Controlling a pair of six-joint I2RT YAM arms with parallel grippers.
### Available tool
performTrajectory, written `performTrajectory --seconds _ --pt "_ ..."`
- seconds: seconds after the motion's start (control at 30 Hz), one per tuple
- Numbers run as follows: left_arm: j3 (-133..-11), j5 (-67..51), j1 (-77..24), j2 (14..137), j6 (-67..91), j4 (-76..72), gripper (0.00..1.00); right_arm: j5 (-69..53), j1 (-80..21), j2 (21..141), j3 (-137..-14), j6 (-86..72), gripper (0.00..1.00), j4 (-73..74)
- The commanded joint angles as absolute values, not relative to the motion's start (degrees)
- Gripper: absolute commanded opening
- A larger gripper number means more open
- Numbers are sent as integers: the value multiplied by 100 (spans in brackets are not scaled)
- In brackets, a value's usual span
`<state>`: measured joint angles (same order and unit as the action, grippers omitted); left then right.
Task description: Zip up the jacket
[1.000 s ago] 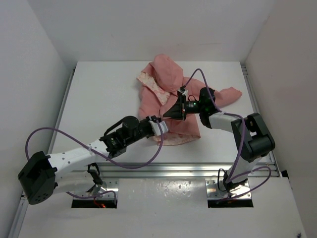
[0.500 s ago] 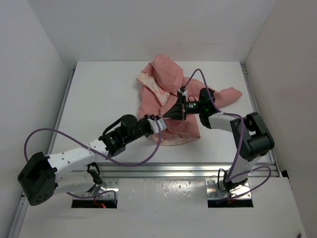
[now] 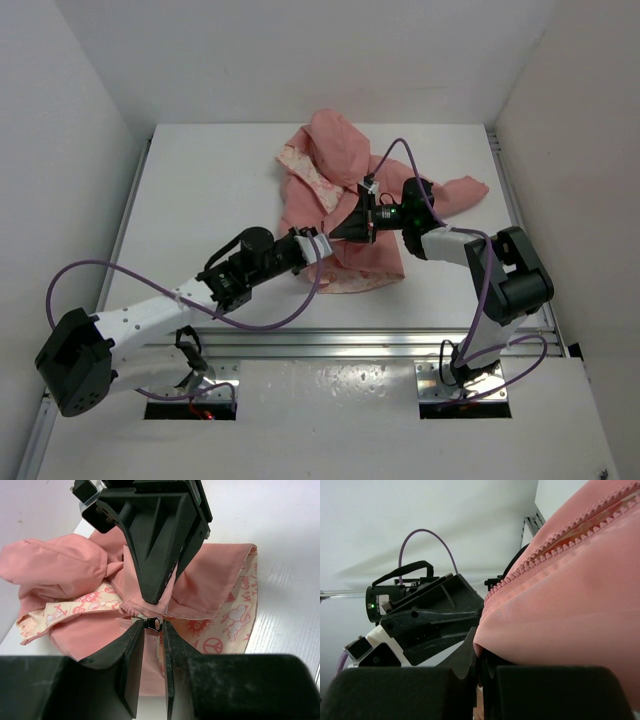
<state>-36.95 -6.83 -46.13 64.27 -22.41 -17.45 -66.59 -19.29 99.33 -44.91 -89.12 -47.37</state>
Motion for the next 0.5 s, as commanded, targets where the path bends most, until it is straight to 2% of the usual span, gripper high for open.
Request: performTrajectory --seconds 0.0,0.47 --pt "-4034 -905 -4518 6240 -2092 -2004 26 -6847 -1995 9923 -4500 -8780 0 -4834" --pt "-4148 -1344 -4254 6293 -1969 -1819 26 -6882 -1952 9941 -4544 -8763 0 -4852"
